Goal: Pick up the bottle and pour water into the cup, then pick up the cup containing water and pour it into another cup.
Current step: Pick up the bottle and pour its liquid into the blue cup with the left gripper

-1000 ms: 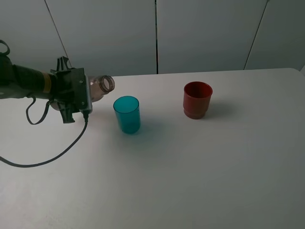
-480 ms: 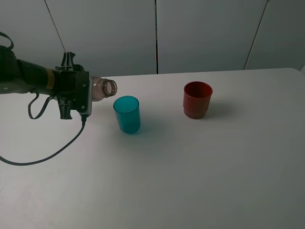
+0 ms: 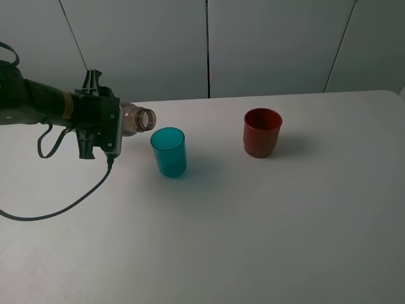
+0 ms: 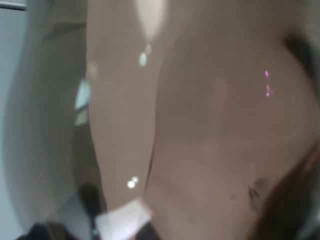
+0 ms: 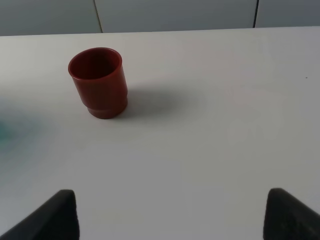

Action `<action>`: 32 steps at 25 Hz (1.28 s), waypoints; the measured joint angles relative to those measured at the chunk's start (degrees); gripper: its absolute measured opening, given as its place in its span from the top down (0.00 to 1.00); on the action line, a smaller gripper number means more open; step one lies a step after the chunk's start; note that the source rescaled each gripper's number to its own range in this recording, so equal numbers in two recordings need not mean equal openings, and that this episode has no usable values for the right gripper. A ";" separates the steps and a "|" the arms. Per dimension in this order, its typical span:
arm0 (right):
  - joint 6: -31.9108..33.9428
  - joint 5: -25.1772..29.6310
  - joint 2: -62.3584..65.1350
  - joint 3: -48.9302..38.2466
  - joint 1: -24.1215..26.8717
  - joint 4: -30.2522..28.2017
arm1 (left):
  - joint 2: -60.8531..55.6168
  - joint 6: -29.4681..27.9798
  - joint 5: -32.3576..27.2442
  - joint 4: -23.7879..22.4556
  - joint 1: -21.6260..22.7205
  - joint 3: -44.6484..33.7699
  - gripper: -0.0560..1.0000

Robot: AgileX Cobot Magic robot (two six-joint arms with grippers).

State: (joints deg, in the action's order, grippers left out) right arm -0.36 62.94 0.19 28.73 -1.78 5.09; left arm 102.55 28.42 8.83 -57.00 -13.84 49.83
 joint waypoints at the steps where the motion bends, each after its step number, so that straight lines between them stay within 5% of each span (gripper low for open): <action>1: 0.00 0.00 0.00 0.00 0.00 0.00 | 0.00 0.55 0.01 0.00 0.00 0.00 0.94; 32: 0.00 0.00 0.00 0.00 0.00 0.00 | 2.59 7.18 -0.74 -0.64 -0.69 4.69 0.94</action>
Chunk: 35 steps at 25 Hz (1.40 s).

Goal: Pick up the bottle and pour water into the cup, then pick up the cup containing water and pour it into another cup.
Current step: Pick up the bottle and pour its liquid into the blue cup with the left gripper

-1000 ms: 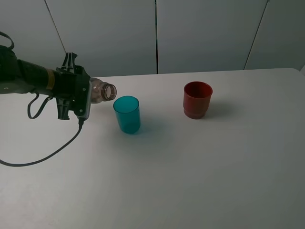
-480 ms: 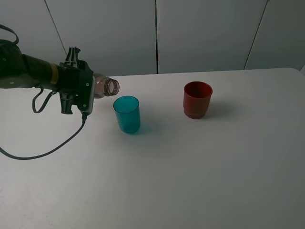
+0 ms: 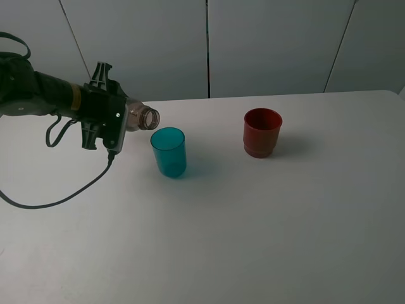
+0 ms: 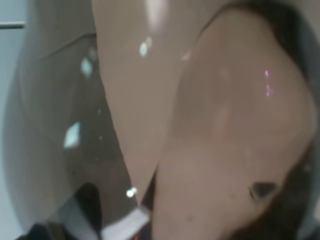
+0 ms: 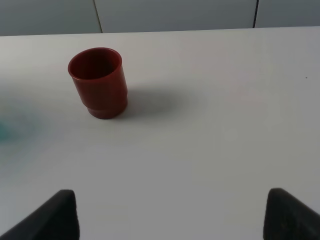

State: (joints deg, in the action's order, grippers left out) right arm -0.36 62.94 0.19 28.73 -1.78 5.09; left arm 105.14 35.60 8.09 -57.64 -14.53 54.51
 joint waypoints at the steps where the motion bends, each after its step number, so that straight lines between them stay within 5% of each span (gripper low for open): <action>1: 0.00 0.00 0.00 0.00 0.00 0.00 | 0.00 0.47 0.00 -0.11 0.00 0.00 0.94; 35: 0.00 0.00 0.00 0.00 0.00 0.00 | 0.00 12.97 1.43 0.36 -0.22 2.66 0.94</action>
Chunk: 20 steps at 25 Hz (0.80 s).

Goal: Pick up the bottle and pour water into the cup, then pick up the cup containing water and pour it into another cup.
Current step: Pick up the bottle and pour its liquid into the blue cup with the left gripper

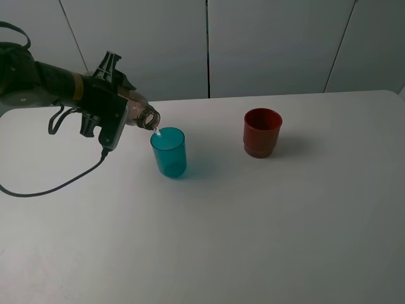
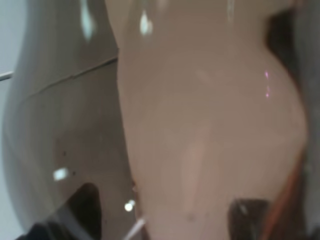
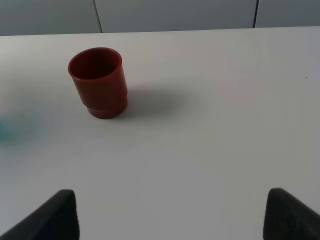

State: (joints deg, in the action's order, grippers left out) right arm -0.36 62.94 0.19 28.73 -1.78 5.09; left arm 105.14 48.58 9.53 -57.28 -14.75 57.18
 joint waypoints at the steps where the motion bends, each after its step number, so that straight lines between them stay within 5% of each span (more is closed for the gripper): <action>1: 0.00 0.00 0.00 0.00 0.00 0.00 | 0.00 0.47 0.00 0.35 0.00 0.00 0.94; 20: 0.36 0.00 0.00 0.00 0.00 0.00 | 0.00 2.75 0.00 0.73 0.00 0.22 0.94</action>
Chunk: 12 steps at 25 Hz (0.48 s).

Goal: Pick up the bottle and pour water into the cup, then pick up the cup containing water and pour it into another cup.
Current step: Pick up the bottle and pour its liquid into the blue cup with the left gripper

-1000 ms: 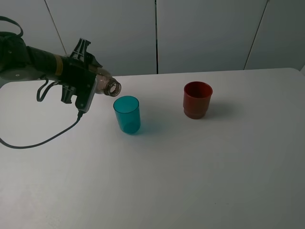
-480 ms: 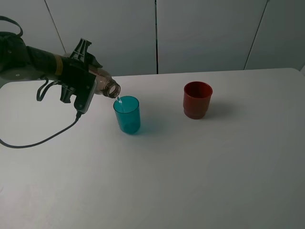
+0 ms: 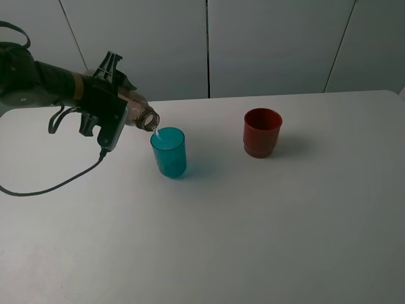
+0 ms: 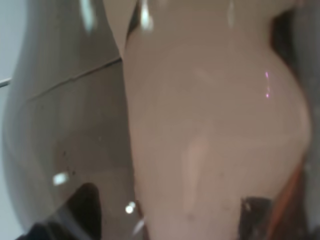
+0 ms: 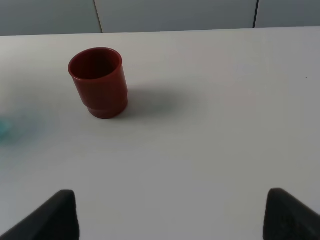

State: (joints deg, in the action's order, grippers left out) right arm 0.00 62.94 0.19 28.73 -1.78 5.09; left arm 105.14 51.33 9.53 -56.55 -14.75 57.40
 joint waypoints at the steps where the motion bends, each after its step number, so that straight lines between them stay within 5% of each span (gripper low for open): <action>1: 0.00 0.00 0.00 0.00 0.00 0.00 | 0.00 0.23 -0.13 0.00 0.00 0.43 0.94; 12: 0.00 0.00 0.00 0.00 0.00 0.00 | 0.00 1.17 -0.01 0.00 0.00 2.11 0.94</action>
State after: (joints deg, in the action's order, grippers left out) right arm 0.00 62.94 0.19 28.73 -1.78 5.09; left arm 105.14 52.50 9.52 -56.55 -14.75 59.51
